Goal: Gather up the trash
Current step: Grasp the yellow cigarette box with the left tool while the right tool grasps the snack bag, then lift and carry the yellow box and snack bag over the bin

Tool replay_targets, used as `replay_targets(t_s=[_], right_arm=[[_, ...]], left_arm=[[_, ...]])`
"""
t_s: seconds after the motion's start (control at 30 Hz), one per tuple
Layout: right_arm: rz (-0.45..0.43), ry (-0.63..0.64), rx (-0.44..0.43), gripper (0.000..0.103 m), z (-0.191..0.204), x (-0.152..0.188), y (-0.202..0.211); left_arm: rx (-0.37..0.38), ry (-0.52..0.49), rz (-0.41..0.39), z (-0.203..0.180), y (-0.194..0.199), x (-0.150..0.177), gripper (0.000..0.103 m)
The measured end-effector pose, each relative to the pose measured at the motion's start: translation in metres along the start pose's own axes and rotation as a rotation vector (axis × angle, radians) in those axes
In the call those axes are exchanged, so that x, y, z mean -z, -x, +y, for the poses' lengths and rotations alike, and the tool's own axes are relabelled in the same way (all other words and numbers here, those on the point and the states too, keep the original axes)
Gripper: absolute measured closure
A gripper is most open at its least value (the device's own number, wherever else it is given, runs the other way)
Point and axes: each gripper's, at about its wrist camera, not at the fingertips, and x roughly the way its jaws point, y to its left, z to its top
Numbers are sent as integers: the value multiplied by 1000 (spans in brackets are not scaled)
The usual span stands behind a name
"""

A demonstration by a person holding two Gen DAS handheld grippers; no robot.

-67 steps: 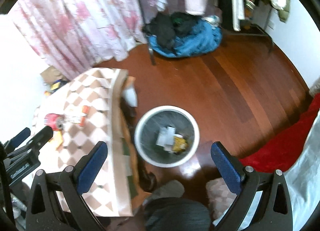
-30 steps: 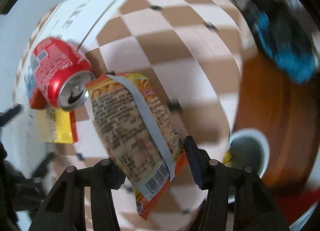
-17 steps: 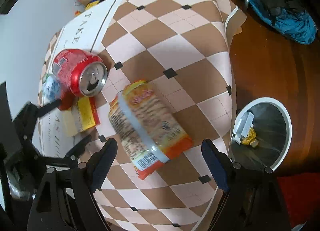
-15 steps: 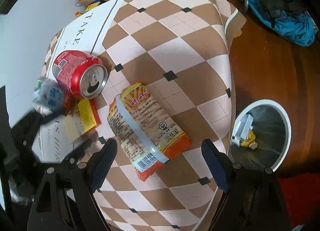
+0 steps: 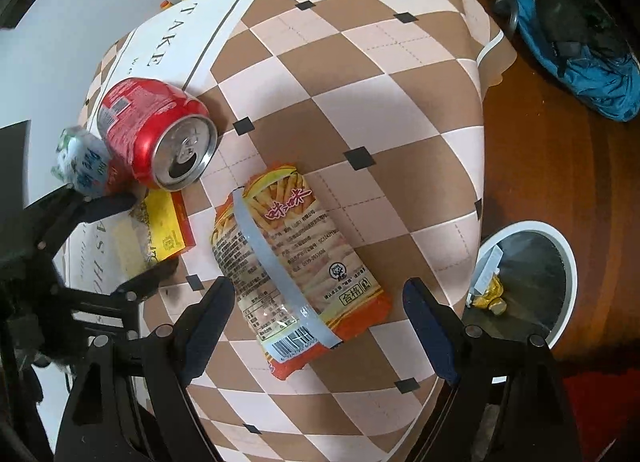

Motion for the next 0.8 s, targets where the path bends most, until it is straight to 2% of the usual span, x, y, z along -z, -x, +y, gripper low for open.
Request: replay_targets(t_s=[0.13,0.17,0.2,0.27,0.4,0.47,0.53,0.57,0.8], right_arm=[[7,14,-9,15,3,-1,-6],[7,22,-8,15,4,0,-8],[8,32,-4,15,6,1,-10],[4,57,6,15,10,4,-13],[-19,100,45,16,19,10,-16],[-26,121,56,16,24,13,-17],[-21,164,82,16,32,16,-19],[-17,189,96,16,35,16,-20],[-10,316,202,14,59,17,-32]], left_arm=[[11,1,-17,-6,4,3,28],[1,4,-23,-8,5,4,32],[-2,21,-32,-10,8,6,40],[-4,62,-46,-5,10,13,42],[-17,236,-51,-2,15,40,42],[-33,353,-17,5,17,52,42],[10,442,-41,8,22,62,42],[9,459,-55,8,23,66,42],[-70,411,-71,-10,18,61,41]])
